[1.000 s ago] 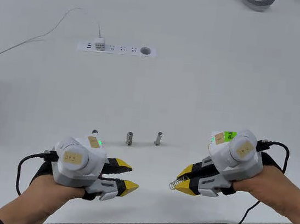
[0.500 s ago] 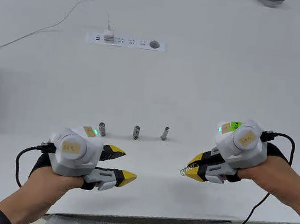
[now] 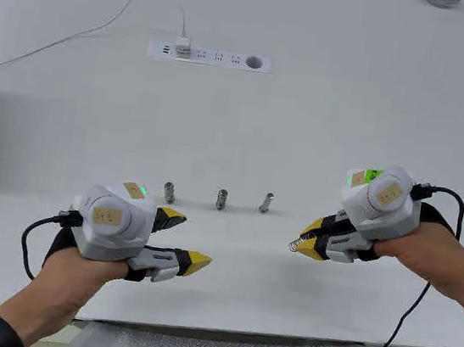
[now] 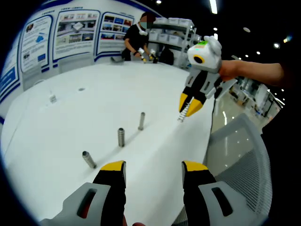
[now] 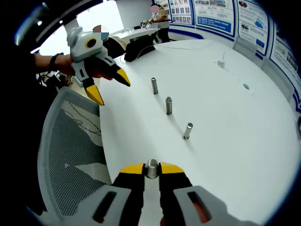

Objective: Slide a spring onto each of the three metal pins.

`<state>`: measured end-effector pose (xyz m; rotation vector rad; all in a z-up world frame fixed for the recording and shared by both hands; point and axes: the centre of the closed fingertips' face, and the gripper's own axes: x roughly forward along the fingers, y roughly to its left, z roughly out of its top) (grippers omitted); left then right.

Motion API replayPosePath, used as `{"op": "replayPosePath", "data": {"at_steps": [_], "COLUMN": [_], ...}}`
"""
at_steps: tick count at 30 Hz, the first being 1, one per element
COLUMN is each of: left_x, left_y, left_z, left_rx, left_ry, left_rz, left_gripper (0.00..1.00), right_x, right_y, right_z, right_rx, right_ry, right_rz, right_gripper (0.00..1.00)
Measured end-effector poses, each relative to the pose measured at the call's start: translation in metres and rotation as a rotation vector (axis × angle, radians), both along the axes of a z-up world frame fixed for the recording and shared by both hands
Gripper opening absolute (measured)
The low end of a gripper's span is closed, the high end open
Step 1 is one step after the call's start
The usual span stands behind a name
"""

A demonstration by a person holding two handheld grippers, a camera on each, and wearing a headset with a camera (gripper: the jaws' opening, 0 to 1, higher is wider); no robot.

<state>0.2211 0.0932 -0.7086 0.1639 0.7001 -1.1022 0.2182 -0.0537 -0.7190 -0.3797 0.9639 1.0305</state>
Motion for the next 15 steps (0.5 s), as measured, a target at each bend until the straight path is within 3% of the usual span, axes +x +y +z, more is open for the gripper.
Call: {"op": "replayPosePath", "data": {"at_steps": [15], "left_x": [0.012], "left_y": [0.023], "left_z": [-0.004], "left_rx": [0.023], "left_ry": [0.003], "left_rz": [0.079], "left_gripper": [0.61], "right_x": [0.035], "right_y": [-0.001], "right_z": [0.000], "right_rx": [-0.029], "right_ry": [-0.023], "right_rz": [0.003], "right_gripper": [0.13]}}
